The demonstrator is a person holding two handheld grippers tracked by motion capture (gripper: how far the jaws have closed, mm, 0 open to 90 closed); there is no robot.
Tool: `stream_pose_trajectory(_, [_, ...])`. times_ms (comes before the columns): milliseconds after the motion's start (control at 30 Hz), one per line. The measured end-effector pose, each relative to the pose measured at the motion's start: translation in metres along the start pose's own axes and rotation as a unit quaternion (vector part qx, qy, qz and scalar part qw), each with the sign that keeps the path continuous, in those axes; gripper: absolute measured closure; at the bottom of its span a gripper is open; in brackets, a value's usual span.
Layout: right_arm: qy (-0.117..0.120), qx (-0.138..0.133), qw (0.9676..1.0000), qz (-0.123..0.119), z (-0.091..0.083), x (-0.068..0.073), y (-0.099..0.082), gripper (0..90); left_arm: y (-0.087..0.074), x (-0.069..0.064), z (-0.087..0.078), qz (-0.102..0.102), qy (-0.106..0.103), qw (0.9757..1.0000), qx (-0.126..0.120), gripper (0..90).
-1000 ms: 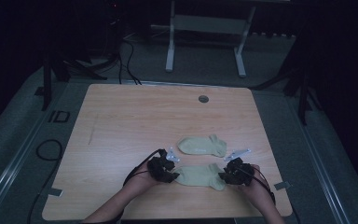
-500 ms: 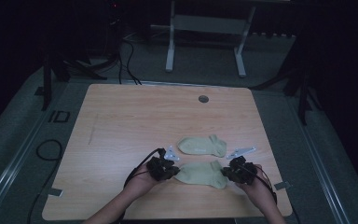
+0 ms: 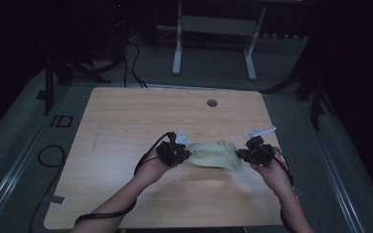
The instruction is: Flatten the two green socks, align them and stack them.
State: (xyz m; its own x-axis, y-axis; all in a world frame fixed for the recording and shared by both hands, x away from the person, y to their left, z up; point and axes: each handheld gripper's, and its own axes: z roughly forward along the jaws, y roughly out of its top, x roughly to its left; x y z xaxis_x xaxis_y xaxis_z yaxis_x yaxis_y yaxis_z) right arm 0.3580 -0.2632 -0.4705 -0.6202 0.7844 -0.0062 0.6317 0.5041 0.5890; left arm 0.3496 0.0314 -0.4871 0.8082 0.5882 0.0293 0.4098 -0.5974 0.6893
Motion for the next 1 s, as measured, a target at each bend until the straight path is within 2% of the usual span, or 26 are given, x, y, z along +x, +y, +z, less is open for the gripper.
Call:
stream_pose_trajectory(67, [-0.006,0.007,1.0,-0.002,0.004,-0.005,0.007,84.3,0.004,0.004,0.005,-0.003,0.008,1.0,0.004,86.8])
stream_pose_trajectory(133, [-0.008,0.013,0.9999,0.003,0.01,-0.011,0.014,84.3,0.007,0.009,0.011,-0.005,0.007,0.9999,0.011,86.8])
stream_pose_trajectory(267, [-0.004,0.026,0.9993,0.025,0.024,-0.027,0.021,84.2,0.007,0.016,0.023,-0.014,0.009,0.9997,0.017,86.8])
stream_pose_trajectory(367, [0.003,0.035,0.9988,0.033,0.034,-0.033,0.024,84.1,0.006,0.021,0.031,-0.019,0.016,0.9994,0.023,86.8])
stream_pose_trajectory(467, [0.005,0.048,0.998,0.04,0.047,-0.036,0.025,84.1,0.005,0.027,0.038,-0.027,0.02,0.999,0.029,86.7])
stream_pose_trajectory(633, [0.008,0.066,0.9964,0.052,0.067,-0.043,0.023,83.7,0.003,0.031,0.049,-0.027,0.019,0.9987,0.038,86.6])
stream_pose_trajectory(700, [0.005,0.072,0.9959,0.054,0.072,-0.044,0.022,83.6,0.001,0.031,0.054,-0.029,0.011,0.9986,0.043,86.5])
stream_pose_trajectory(867, [0.003,0.082,0.995,0.058,0.08,-0.047,0.018,82.3,-0.005,0.032,0.065,-0.034,0.012,0.9981,0.051,85.5])
stream_pose_trajectory(933, [0.001,0.086,0.9948,0.056,0.083,-0.046,0.017,79.2,-0.007,0.033,0.069,-0.035,0.008,0.9978,0.056,82.6])
stream_pose_trajectory(1000, [0.003,0.089,0.9945,0.054,0.085,-0.046,0.016,72.3,-0.008,0.033,0.072,-0.038,0.004,0.9975,0.059,77.3])
